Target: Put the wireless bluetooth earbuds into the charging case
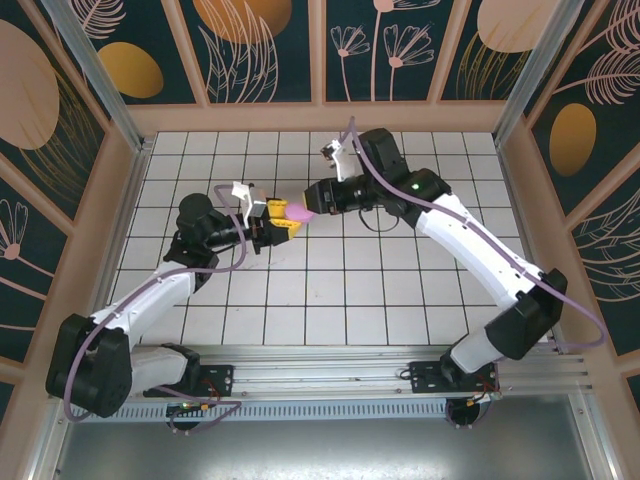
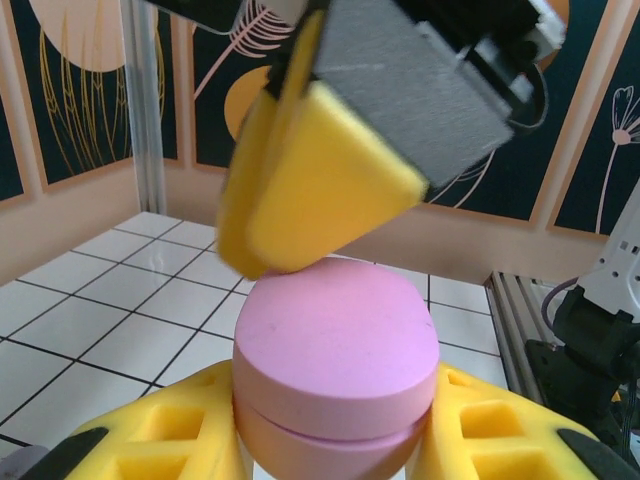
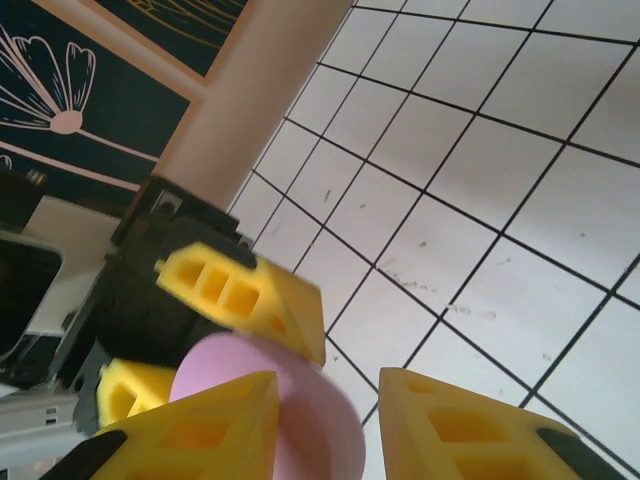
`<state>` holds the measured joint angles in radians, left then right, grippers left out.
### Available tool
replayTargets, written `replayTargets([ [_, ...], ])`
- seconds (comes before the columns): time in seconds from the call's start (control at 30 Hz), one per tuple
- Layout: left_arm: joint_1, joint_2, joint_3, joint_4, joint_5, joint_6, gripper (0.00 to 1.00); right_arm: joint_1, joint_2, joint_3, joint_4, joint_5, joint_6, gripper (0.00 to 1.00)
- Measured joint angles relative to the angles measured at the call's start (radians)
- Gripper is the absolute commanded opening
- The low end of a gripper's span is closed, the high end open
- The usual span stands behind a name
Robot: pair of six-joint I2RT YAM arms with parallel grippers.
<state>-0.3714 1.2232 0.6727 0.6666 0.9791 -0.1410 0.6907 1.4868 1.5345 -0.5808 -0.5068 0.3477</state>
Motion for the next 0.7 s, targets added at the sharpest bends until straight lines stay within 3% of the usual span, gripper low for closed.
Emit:
replayTargets([
  [0.07, 0.000, 0.008, 0.000, 0.020, -0.013, -0.006, 0.00, -0.008, -0.049, -0.047, 0.020, 0.002, 0.026, 0.46],
  [0.23, 0.000, 0.023, 0.005, 0.062, -0.036, -0.019, 0.00, -0.080, -0.184, -0.240, 0.192, -0.023, 0.189, 0.58],
  [0.43, 0.000, 0.031, 0.012, 0.093, -0.038, -0.038, 0.00, -0.121, -0.238, -0.434, 0.380, -0.083, 0.370, 0.60],
  [0.7, 0.000, 0.031, -0.014, 0.130, -0.046, -0.064, 0.00, -0.118, -0.238, -0.477, 0.562, -0.143, 0.501, 0.61],
])
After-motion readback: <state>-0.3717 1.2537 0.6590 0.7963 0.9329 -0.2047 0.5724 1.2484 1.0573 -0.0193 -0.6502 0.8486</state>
